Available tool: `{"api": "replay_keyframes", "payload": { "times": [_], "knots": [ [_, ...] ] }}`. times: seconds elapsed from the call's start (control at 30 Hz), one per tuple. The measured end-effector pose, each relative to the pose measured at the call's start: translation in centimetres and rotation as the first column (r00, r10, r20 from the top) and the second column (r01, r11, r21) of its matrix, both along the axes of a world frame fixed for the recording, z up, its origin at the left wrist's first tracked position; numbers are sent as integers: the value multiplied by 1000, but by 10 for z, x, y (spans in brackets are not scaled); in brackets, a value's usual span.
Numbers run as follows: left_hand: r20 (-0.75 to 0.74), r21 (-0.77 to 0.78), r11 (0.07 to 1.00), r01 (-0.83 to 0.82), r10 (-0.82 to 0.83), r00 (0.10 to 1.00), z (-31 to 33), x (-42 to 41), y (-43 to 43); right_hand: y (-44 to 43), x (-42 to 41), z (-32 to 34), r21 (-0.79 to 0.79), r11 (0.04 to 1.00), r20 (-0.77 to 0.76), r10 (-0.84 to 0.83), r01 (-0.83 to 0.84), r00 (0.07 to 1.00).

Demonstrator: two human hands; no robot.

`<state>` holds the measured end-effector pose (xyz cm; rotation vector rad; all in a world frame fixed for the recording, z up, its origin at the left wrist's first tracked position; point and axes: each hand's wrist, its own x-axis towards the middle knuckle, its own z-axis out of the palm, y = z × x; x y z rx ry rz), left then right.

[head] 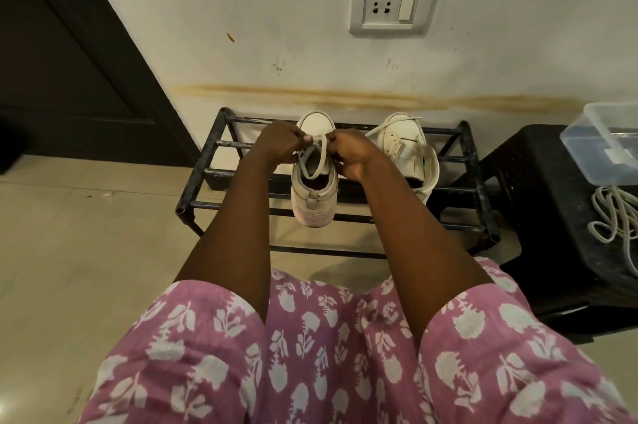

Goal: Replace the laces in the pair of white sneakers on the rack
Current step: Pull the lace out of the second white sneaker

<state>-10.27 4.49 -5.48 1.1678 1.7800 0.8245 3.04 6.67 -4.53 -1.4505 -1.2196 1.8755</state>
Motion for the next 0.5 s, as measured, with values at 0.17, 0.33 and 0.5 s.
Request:
{"api": "replay_keyframes", "payload": {
  "times": [0.17, 0.33, 0.5],
  "knots": [
    [232, -81, 995, -58, 76, 970, -1, -2, -1, 4, 2, -1, -132, 990, -108, -73, 59, 991],
    [473, -75, 984, -162, 178, 863, 1, -9, -2, 15, 16, 6, -151, 987, -124, -81, 62, 989],
    [549, -38, 968, -250, 229, 804, 12, -9, 1, 18, 22, 12, 236, 961, 103, 125, -146, 987]
  ]
}}
